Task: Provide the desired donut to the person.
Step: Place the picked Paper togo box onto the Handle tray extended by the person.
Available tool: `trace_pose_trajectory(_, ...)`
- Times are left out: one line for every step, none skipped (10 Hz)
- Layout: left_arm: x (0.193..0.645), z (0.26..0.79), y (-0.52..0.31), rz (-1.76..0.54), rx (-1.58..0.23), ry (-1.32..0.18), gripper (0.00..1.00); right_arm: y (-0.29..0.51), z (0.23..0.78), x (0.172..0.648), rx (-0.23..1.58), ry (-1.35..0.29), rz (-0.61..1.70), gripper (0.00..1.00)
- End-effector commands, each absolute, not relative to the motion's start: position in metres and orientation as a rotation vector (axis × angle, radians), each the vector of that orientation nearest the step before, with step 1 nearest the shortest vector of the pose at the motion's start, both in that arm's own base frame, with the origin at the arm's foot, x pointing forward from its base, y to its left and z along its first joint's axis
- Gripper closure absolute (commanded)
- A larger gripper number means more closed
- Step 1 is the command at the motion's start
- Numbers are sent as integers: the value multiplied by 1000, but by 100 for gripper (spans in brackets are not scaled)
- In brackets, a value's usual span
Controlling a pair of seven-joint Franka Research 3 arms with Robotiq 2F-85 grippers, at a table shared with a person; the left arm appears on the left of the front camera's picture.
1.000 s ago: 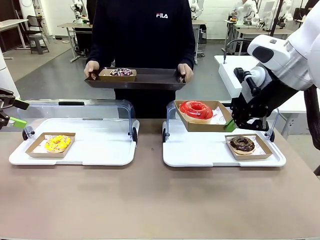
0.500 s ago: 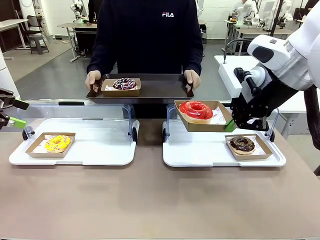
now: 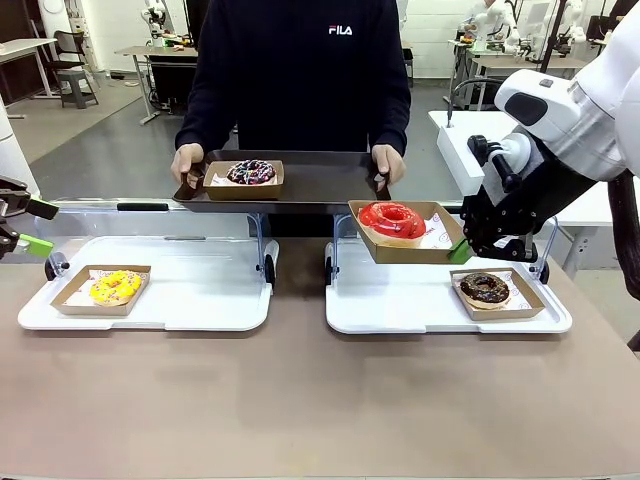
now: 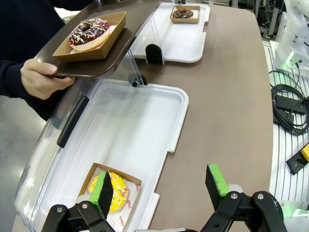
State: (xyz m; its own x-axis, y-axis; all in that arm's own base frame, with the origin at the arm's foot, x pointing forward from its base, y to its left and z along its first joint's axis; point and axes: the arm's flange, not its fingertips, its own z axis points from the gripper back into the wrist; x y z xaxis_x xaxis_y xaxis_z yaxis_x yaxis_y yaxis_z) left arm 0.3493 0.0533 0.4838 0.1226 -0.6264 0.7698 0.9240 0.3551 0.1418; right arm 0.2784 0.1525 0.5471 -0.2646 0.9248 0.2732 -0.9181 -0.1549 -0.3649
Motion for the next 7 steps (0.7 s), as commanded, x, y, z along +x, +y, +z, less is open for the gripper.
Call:
trace_pose_trajectory(349,483,55,-1179,-434,-875,0,154,546,276,-20,-534,1761,100)
trace_pose_trajectory(349,483,55,-1179,-434,-875,0,154,546,276,-20,-534,1761,100)
trace_pose_trajectory(349,483,55,-1179,-434,-875,0,154,546,276,-20,-534,1761,100)
trace_pose_trajectory(349,483,55,-1179,-434,-875,0,154,546,276,-20,-534,1761,100)
trace_pose_trajectory(349,483,55,-1179,-434,-875,0,154,546,276,-20,-534,1761,100)
trace_pose_trajectory(349,483,55,-1179,-434,-875,0,154,546,276,-20,-534,1761,100)
trace_pose_trajectory(349,483,55,-1179,-434,-875,0,154,546,276,-20,-534,1761,100)
